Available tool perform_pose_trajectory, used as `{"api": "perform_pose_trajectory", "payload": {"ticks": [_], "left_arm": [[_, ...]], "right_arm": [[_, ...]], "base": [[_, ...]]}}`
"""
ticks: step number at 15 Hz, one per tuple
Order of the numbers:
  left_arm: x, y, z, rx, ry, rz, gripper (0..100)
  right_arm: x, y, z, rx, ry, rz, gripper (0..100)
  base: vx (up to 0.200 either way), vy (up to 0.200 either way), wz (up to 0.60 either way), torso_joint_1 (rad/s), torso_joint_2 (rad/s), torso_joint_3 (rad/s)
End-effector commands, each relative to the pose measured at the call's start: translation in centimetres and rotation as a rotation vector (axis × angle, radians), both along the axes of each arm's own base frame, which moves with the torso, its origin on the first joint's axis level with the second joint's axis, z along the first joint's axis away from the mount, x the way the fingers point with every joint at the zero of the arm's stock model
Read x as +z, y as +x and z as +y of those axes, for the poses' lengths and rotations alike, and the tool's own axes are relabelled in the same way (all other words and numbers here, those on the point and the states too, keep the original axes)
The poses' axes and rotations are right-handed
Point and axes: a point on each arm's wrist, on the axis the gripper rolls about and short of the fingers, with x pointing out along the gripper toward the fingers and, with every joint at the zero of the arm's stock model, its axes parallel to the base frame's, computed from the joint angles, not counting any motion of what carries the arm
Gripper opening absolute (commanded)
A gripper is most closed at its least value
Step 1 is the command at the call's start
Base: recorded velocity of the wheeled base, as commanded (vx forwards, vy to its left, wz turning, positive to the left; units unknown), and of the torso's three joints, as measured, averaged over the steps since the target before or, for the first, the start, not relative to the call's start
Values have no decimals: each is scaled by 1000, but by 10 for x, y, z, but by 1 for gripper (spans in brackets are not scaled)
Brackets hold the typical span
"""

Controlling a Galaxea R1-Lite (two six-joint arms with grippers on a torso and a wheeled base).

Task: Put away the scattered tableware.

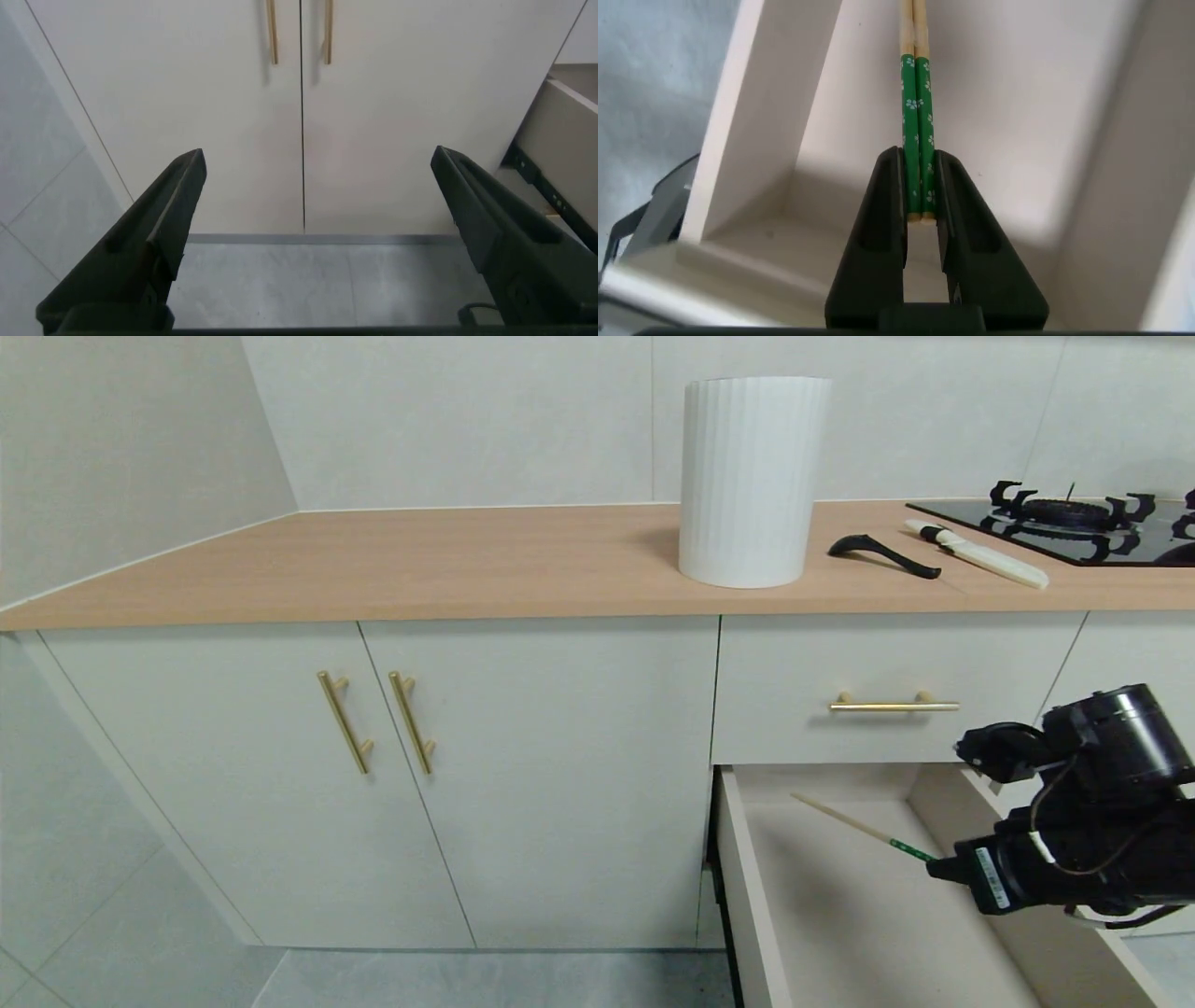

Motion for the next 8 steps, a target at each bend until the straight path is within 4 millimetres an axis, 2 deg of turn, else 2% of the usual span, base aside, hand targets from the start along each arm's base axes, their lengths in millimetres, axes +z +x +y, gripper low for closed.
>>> {"api": "perform_pose_trajectory", "payload": {"ticks": [1,4,7,8], "left_arm": [[0,0,0,0,-2,1,100],[0,0,0,0,0,1,100],[0,0,0,0,0,1,100],[0,0,0,0,0,1,100]], "right_arm": [[-33,30,20,-30,-9,111,0],[-60,52,49,-106,45,191,0],[-90,66,55,-174,-6,181,0],[-94,68,55,-192,-15,177,0]], "base": [[0,0,0,0,0,0],[0,0,0,0,0,0],[0,0,0,0,0,0],[0,0,0,0,0,0]]}}
